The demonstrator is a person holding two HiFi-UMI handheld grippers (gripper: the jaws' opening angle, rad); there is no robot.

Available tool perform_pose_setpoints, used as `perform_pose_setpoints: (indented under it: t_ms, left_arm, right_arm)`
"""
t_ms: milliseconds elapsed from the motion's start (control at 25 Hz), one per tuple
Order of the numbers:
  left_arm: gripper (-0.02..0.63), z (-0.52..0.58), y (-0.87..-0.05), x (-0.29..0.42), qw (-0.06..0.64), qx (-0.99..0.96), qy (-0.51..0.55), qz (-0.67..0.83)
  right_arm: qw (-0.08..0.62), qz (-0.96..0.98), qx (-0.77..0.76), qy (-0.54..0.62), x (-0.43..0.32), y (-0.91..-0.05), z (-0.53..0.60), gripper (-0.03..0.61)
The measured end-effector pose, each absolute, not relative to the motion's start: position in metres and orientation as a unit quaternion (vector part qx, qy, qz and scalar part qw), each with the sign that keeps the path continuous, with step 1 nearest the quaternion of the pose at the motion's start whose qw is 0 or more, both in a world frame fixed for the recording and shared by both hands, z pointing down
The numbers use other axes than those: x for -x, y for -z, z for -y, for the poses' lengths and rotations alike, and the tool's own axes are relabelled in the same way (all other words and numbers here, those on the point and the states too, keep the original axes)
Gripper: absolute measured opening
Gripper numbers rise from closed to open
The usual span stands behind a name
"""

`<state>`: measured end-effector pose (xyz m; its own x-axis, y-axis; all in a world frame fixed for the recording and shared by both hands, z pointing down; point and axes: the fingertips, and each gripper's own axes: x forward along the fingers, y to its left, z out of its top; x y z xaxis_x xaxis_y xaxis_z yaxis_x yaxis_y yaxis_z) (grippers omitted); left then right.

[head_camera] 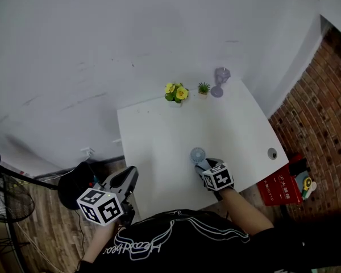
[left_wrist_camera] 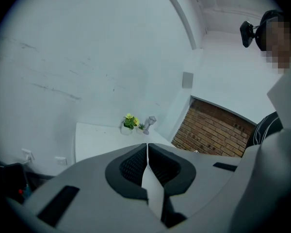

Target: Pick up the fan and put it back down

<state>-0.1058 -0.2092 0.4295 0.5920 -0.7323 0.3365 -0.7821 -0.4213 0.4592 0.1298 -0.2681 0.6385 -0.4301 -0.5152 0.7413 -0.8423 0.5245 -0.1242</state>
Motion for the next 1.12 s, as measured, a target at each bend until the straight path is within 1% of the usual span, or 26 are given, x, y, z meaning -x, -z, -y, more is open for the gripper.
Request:
perform_pose_setpoints:
  t_ms: [360, 400, 480, 520, 680, 840, 960, 1080, 1120]
  left_arm:
    - [0.035, 0.212, -0.438, 0.107, 0.311, -0.837, -0.041, 0.448]
    - [0.035, 0.212, -0.439, 0.107, 0.313, -0.837, -0.042, 0.447]
    - [0.035, 0.21, -0.443, 0.108, 0.319, -0.834, -0.045, 0.447]
    - [0.035, 0.208, -0.446, 0.108, 0.321, -0.833, -0.048, 0.447]
    - [0.035, 0.199, -0.455, 0.104, 0.328, -0.834, -0.061, 0.44]
    - [0.035, 0.193, -0.457, 0.099, 0.334, -0.835, -0.063, 0.431]
    - [0.035, 0.189, -0.455, 0.095, 0.33, -0.84, -0.066, 0.426]
    - [0.035, 0.186, -0.45, 0.09, 0.323, -0.847, -0.067, 0.418]
    - [0.035, 0.184, -0.448, 0.088, 0.322, -0.849, -0.067, 0.414]
  right_arm:
    - [0.318, 0.802, -0.429, -0.267, -0.135, -0.642, 0.267, 0.235]
    - [0.317, 0.802, -0.429, -0.267, -0.135, -0.641, 0.266, 0.248]
    - [0.317, 0.805, -0.426, -0.265, -0.136, -0.639, 0.261, 0.317]
    - [0.315, 0.806, -0.425, -0.264, -0.138, -0.638, 0.259, 0.339]
    - [0.285, 0.812, -0.432, -0.27, -0.143, -0.624, 0.25, 0.383]
    - [0.241, 0.83, -0.43, -0.263, -0.138, -0.592, 0.244, 0.375]
    - [0.201, 0.848, -0.413, -0.264, -0.126, -0.558, 0.235, 0.356]
    - [0.14, 0.872, -0.39, -0.26, -0.108, -0.511, 0.225, 0.317]
    - [0.121, 0.882, -0.378, -0.255, -0.102, -0.496, 0.219, 0.289]
